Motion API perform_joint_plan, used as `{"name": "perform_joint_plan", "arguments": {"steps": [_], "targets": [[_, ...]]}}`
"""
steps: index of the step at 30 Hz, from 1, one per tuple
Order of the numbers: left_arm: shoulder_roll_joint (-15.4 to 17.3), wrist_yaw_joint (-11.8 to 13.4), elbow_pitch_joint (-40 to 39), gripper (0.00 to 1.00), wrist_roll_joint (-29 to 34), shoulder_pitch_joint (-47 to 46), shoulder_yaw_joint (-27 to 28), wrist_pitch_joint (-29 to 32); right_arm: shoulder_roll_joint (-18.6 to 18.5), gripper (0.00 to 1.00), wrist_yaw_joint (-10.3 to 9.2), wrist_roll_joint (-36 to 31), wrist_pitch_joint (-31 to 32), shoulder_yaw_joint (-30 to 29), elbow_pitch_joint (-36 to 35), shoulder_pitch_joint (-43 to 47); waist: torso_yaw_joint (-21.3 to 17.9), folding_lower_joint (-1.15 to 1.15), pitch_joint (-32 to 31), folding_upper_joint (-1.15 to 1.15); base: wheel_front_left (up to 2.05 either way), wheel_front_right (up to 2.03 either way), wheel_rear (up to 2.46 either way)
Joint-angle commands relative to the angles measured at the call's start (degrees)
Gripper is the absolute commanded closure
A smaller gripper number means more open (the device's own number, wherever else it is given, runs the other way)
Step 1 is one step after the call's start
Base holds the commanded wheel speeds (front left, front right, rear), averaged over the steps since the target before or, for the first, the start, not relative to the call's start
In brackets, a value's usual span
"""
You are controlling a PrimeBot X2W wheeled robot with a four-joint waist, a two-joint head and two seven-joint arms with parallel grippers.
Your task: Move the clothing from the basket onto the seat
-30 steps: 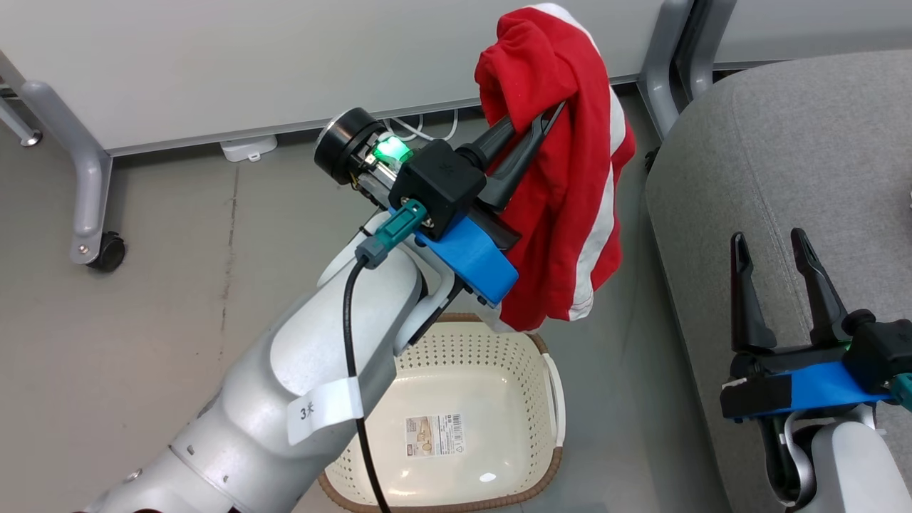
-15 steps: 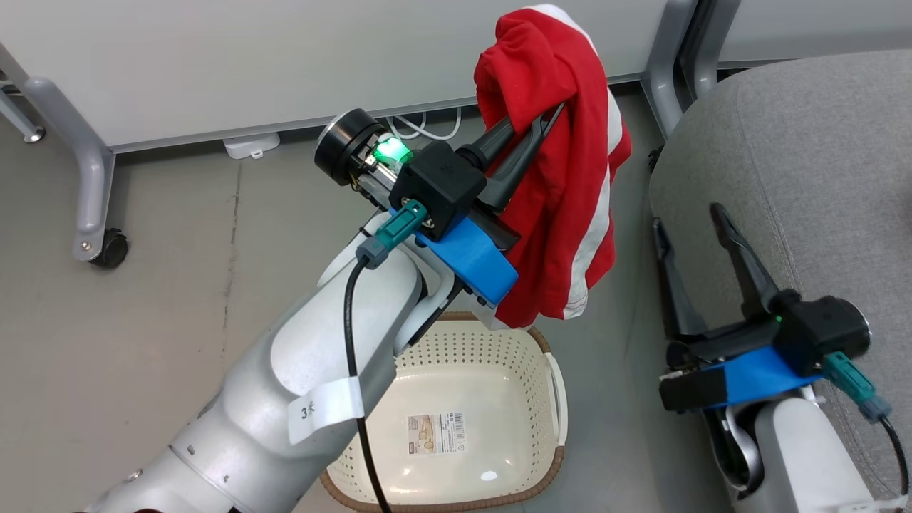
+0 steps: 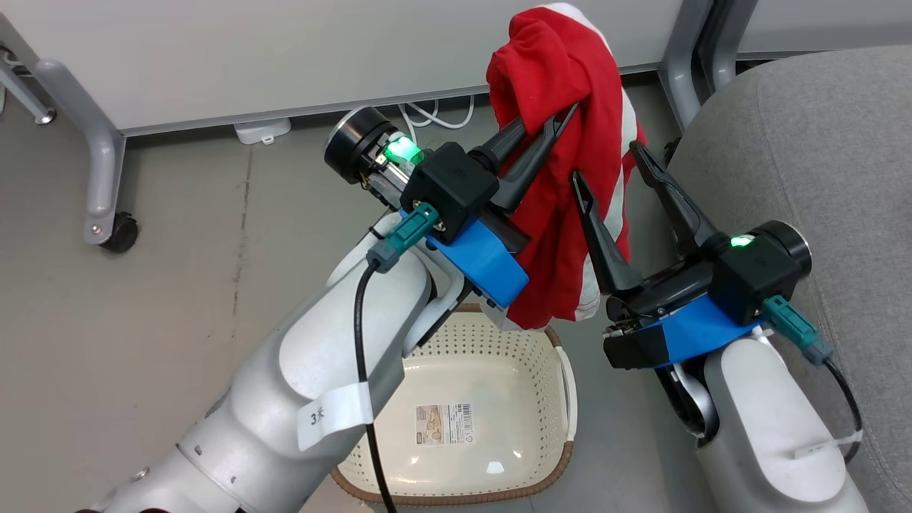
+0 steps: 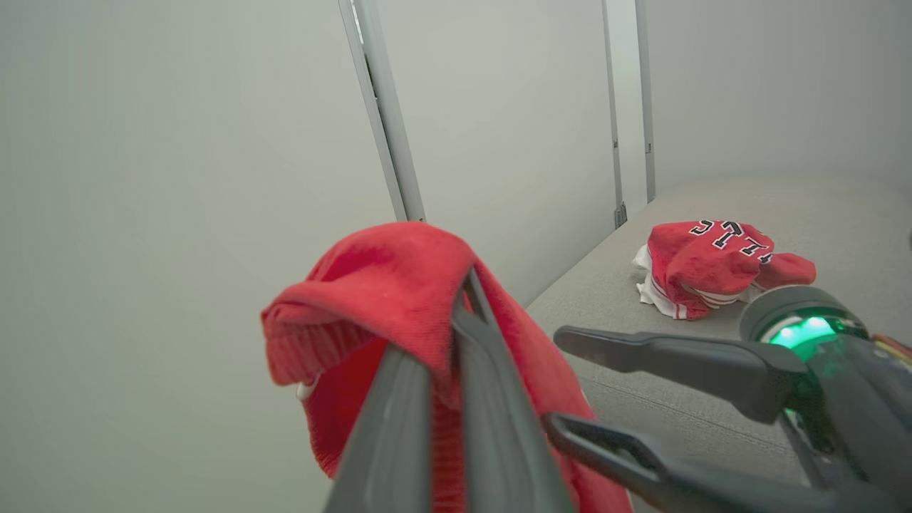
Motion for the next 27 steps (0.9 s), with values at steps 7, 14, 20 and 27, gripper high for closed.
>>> {"name": "perform_joint_plan", "arguments": {"steps": [7, 14, 20, 27], "targets": [[-0.51, -0.06, -0.69, 1.0, 0.56, -0.73, -0.95, -0.29, 0.25, 0.0, 0.01, -0.72, -0.03, 0.43, 3.63, -4.38, 0.86, 0.0, 0.55, 0.0, 0.0, 0.0, 0.0], [-0.78, -0.07, -1.11, 1.0, 0.64, -1.05, -1.82, -0.29, 0.61, 0.0, 0.01, -1.84, -0.03, -0.3, 7.61, -6.95, 0.97, 0.0, 0.82, 0.0, 0.0, 0.0, 0.0], [-0.95, -0.06, -1.5, 1.0, 0.48, -1.21, -2.43, -0.29, 0.89, 0.0, 0.01, -2.1, -0.03, -0.51, 11.19, -9.19, 1.01, 0.0, 0.96, 0.0, 0.0, 0.0, 0.0], [-1.05, -0.07, -1.27, 1.0, 0.25, -1.2, -2.62, -0.29, 1.12, 1.0, 0.01, -1.13, -0.03, 0.07, 13.49, -10.16, 0.9, 0.0, 0.79, 0.0, 0.0, 0.0, 0.0]]}}
